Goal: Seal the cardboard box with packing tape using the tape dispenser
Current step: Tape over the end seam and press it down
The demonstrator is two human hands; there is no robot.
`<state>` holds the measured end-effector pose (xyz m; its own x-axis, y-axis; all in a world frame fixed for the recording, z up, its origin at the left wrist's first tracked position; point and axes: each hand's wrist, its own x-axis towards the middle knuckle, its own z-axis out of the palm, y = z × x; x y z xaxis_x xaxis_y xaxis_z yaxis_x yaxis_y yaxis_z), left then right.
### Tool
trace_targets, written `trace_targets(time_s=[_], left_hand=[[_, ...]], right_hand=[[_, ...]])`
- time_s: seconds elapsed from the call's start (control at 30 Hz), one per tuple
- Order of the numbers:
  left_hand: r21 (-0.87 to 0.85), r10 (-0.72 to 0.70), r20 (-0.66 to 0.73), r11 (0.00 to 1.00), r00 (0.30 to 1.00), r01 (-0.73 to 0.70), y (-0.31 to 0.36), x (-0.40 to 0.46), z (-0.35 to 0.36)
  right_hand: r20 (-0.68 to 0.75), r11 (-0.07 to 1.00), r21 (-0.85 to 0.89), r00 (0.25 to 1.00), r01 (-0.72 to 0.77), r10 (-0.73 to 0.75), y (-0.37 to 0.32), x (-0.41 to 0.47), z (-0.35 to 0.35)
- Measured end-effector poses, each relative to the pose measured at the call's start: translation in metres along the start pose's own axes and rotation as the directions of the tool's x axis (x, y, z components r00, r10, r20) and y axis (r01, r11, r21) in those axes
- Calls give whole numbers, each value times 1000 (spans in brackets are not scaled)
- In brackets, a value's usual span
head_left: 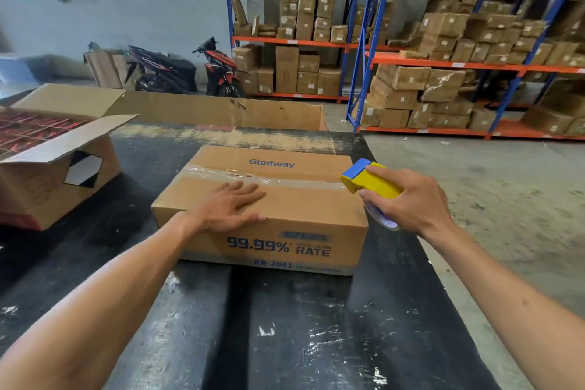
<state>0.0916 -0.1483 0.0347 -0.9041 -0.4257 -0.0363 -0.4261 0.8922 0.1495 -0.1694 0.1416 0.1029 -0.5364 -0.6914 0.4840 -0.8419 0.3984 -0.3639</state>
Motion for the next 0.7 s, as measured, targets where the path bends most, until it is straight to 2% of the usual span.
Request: trace_targets(time_s=[0.07, 0.1, 0.2, 0.27, 0.33, 0.4, 0.53, 0.7], left_hand=[[-191, -66, -1, 979, 998, 65, 4, -2, -12], [-223, -131, -1, 966, 991, 127, 13, 2, -17], [-27, -370, -52, 929, 927, 369, 67, 28, -18], [-61, -465, -63, 885, 883, 462, 113, 48, -4], [-113, -478, -27, 874, 878, 473, 150, 60, 12], [-91, -476, -49, 877, 878, 471, 163, 66, 27], [-68, -446, -117, 895, 888, 440, 156, 61, 36], [22, -330, -159, 941, 930, 338, 145, 45, 33]], right_hand=[[20, 1000, -3, 1000, -12, 12, 3, 0, -3], [29, 1000, -2, 1000, -12, 12, 3, 1, -4], [26, 1000, 24, 1000, -17, 17, -1, 6, -5], [21, 999, 36, 999, -29, 28, -5, 10, -5], [22, 1000, 22, 1000, -18, 18, -6, 10, -5], [32, 1000, 11, 999, -8, 8, -4, 6, -4], [11, 999, 28, 999, -45, 44, 1, 4, -1], [5, 996, 47, 997, -77, 77, 5, 5, 0]])
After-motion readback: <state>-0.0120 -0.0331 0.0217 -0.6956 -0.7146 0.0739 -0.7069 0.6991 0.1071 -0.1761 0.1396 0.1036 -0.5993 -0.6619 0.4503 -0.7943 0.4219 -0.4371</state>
